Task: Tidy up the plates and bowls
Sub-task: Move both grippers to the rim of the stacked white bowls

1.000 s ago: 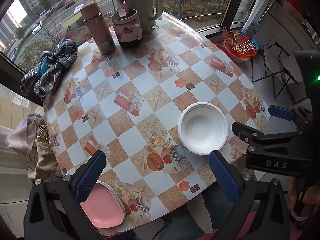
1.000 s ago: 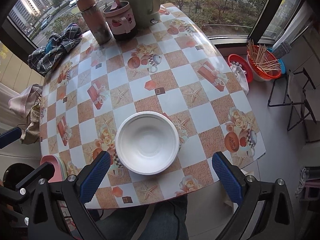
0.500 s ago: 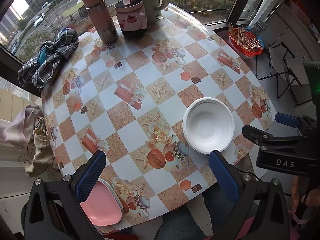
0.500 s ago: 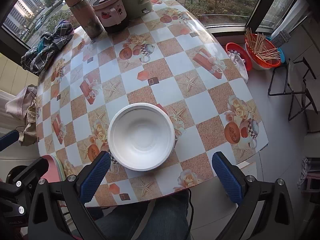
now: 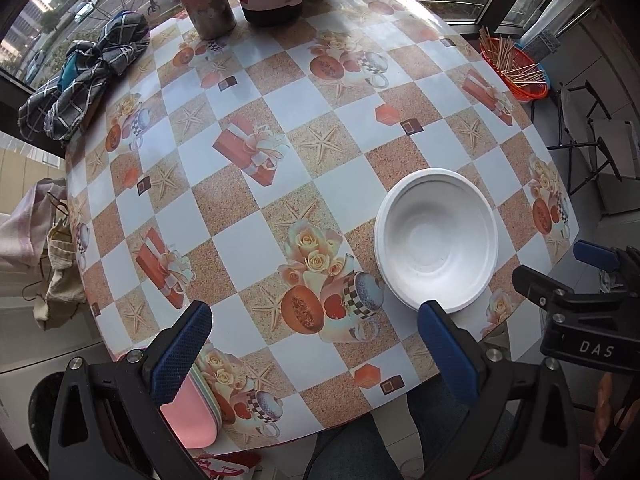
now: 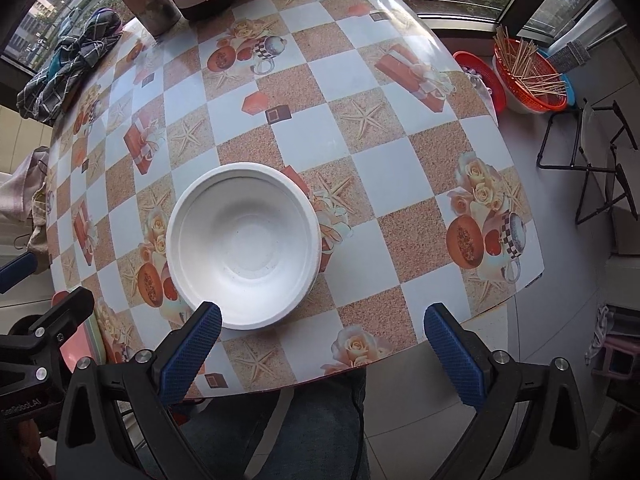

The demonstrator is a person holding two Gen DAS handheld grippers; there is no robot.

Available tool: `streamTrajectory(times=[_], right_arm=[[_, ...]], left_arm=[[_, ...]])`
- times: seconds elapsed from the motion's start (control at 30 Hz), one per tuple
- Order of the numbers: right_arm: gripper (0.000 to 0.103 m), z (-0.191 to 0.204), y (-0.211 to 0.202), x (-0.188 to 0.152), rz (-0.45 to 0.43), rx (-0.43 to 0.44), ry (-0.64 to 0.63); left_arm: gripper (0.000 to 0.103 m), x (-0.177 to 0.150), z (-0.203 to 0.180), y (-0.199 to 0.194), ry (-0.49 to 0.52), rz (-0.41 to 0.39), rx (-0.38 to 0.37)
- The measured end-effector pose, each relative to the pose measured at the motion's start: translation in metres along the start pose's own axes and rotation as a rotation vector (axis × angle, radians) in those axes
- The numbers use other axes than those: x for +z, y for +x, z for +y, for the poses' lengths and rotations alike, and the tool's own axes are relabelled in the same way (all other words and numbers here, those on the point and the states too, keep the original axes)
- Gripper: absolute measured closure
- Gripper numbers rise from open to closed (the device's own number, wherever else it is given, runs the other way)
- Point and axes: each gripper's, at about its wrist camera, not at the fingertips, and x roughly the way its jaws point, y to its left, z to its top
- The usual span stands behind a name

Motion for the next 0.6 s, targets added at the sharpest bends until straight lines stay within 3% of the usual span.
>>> streamTrajectory(times=[0.6], right_arm=[[0.001, -0.01, 0.037, 0.031, 0.054, -0.014, -0.041]], left_arm=[[0.0, 0.021, -0.014, 0.046, -0.076, 0.071, 0.012]])
